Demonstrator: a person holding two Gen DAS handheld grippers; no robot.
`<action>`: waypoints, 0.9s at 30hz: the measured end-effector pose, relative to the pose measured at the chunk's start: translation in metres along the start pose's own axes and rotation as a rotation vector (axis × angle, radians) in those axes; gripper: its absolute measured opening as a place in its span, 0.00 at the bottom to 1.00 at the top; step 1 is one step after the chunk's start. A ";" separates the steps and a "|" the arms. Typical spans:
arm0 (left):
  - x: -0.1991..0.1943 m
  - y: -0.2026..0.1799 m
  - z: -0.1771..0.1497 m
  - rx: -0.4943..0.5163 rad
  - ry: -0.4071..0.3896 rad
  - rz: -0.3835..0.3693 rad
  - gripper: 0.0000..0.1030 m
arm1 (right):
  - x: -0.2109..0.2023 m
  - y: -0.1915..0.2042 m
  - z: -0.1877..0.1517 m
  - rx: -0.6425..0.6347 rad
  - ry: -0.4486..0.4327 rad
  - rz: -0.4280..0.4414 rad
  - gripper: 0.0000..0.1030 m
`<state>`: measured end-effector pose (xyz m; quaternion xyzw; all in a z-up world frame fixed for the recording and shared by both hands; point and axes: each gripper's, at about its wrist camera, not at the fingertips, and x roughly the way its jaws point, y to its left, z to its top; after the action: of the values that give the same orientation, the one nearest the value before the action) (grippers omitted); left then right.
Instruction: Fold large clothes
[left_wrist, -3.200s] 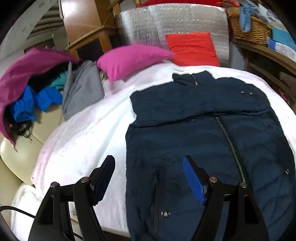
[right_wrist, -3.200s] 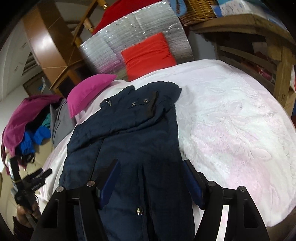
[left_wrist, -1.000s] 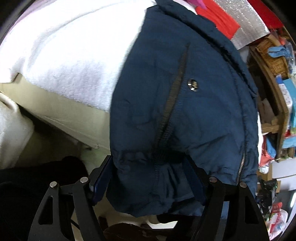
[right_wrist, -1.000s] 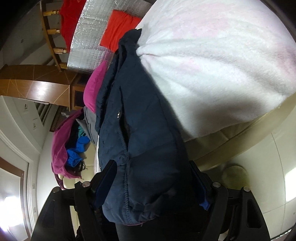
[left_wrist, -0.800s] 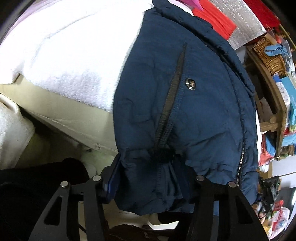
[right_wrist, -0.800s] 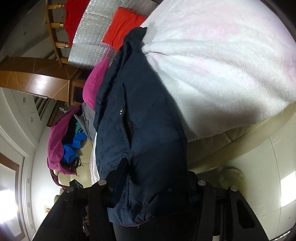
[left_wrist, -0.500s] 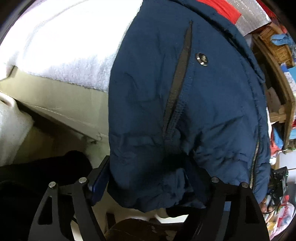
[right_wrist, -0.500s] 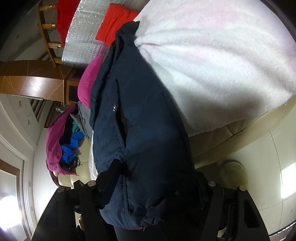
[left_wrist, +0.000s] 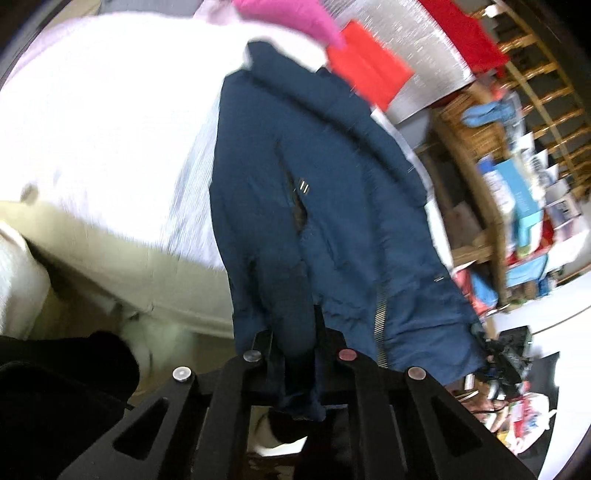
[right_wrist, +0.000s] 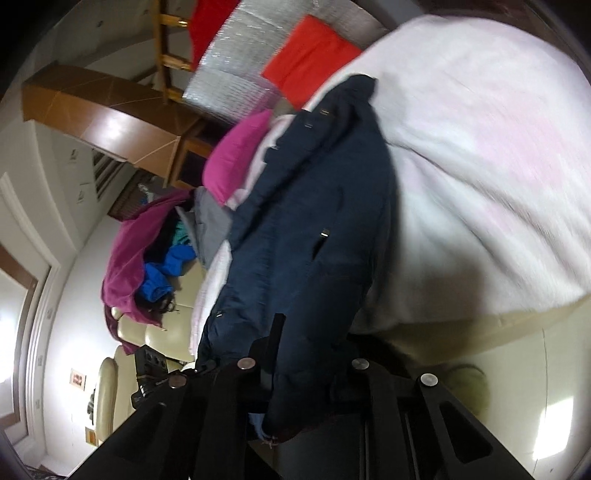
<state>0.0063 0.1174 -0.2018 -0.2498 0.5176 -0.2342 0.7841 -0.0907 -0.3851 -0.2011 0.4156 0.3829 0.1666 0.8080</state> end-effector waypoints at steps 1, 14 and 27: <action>-0.007 -0.002 0.003 0.005 -0.016 -0.014 0.10 | -0.002 0.007 0.003 -0.007 -0.001 0.009 0.19; -0.035 0.005 0.007 0.026 -0.067 -0.064 0.10 | -0.023 0.038 -0.008 -0.030 -0.001 0.003 0.15; -0.086 -0.007 0.017 0.054 -0.102 -0.100 0.10 | -0.059 0.058 -0.012 -0.071 -0.040 0.064 0.14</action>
<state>-0.0087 0.1685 -0.1321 -0.2656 0.4574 -0.2742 0.8032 -0.1354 -0.3788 -0.1301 0.4019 0.3469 0.1975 0.8241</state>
